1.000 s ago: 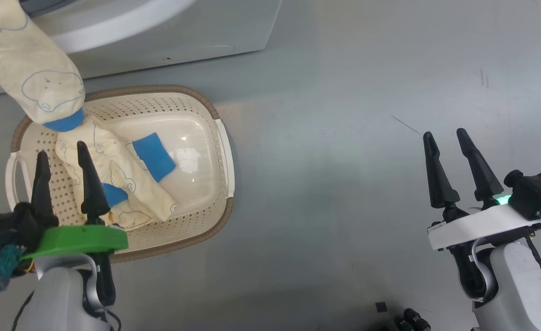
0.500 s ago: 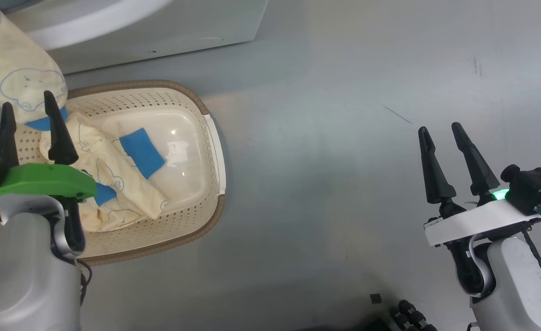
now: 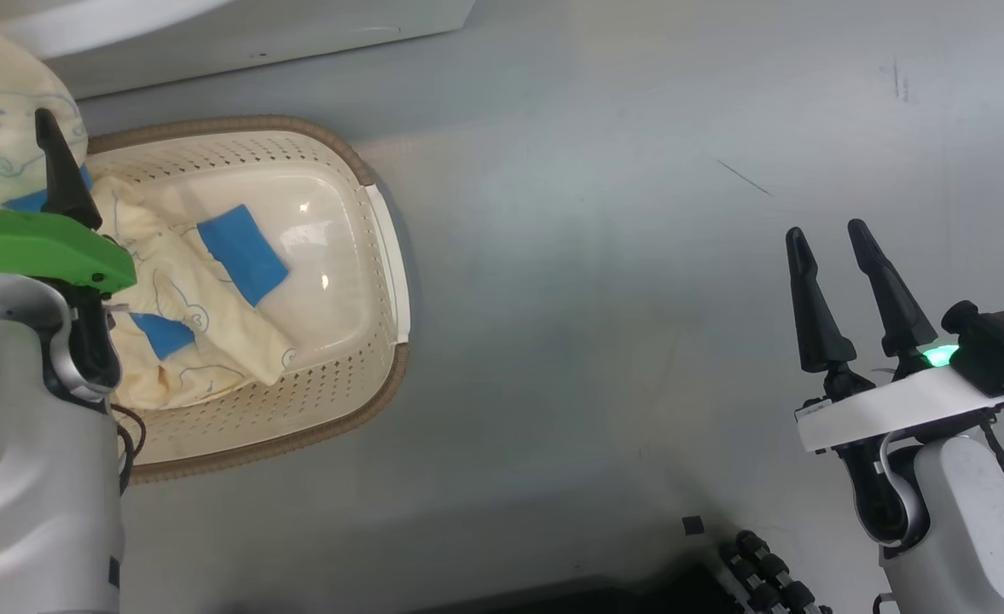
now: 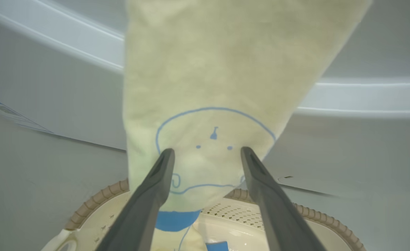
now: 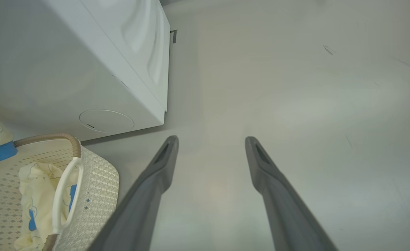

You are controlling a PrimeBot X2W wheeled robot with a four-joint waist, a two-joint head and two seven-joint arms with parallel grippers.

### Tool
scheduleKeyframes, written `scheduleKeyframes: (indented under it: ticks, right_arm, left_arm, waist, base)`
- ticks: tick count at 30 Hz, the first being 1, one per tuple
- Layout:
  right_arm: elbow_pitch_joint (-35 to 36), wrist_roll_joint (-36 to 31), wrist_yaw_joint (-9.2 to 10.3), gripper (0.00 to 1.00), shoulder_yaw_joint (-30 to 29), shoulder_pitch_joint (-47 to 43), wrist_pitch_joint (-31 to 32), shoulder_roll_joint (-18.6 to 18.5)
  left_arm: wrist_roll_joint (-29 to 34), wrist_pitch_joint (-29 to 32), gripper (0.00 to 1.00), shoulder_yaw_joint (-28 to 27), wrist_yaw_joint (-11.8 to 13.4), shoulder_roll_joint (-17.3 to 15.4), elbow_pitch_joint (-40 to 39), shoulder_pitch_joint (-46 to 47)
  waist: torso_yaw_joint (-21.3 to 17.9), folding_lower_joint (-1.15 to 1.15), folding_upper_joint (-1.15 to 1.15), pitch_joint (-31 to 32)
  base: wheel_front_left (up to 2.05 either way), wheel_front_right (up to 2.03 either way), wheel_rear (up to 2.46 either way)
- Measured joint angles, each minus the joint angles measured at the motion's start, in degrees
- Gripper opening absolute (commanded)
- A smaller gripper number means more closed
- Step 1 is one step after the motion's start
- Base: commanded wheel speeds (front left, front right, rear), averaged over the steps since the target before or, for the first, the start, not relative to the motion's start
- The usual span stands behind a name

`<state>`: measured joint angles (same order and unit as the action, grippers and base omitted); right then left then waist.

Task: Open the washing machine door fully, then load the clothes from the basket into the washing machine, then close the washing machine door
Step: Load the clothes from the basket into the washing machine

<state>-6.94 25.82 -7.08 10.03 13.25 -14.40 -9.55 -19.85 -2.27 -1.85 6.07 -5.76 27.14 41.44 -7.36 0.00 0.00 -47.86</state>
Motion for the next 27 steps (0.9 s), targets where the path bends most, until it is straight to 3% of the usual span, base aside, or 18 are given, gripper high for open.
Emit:
scheduleKeyframes:
  ticks: [12,13,16,17,19,20,27]
  right_arm:
    - [0.7,0.6,0.0,1.0,0.5,1.2,0.0,0.0]
    - [0.7,0.6,0.0,1.0,0.6,1.3,0.0,0.0]
    - [0.6,0.6,0.0,1.0,0.7,1.3,0.0,0.0]
    - [0.6,0.6,0.0,1.0,0.6,1.3,0.0,0.1]
    - [0.5,1.0,0.0,1.0,0.6,1.6,0.0,0.2]
    - [0.4,1.0,0.0,1.0,0.6,1.9,0.0,0.2]
    - [-0.2,1.0,0.0,1.0,0.2,2.7,0.0,0.4]
  left_arm:
    - [-2.9,0.1,1.0,-2.2,-0.3,-0.1,2.5,6.6]
    - [-2.9,0.0,0.96,-2.2,-0.4,-0.2,2.7,6.9]
    - [-2.9,-1.3,0.45,-1.7,-1.5,-0.6,3.6,7.4]
    - [-2.9,-1.9,0.45,-1.5,-1.9,-0.6,3.9,7.5]
    - [-2.7,-2.9,0.04,-1.2,-2.5,-0.8,4.6,7.7]
    - [-2.7,-3.6,0.0,-1.1,-2.8,-0.9,5.1,7.7]
    - [-1.7,-7.3,0.0,0.5,-4.2,-1.0,8.5,6.5]
  waist:
    - [-0.3,0.0,0.0,-4.2]
    - [-0.4,0.0,0.0,-4.4]
    - [-0.7,0.0,0.0,-5.0]
    - [-0.7,0.0,0.0,-5.0]
    - [-0.7,0.0,0.0,-5.0]
    - [-0.7,0.0,0.0,-4.9]
    - [-0.5,0.0,0.0,-3.0]
  base:
    - [0.0,0.0,0.0]
    - [0.0,0.0,0.0]
    - [0.0,0.0,0.0]
    - [0.0,0.0,0.0]
    - [0.0,0.0,0.0]
    - [0.0,0.0,0.0]
    - [0.0,0.0,0.0]
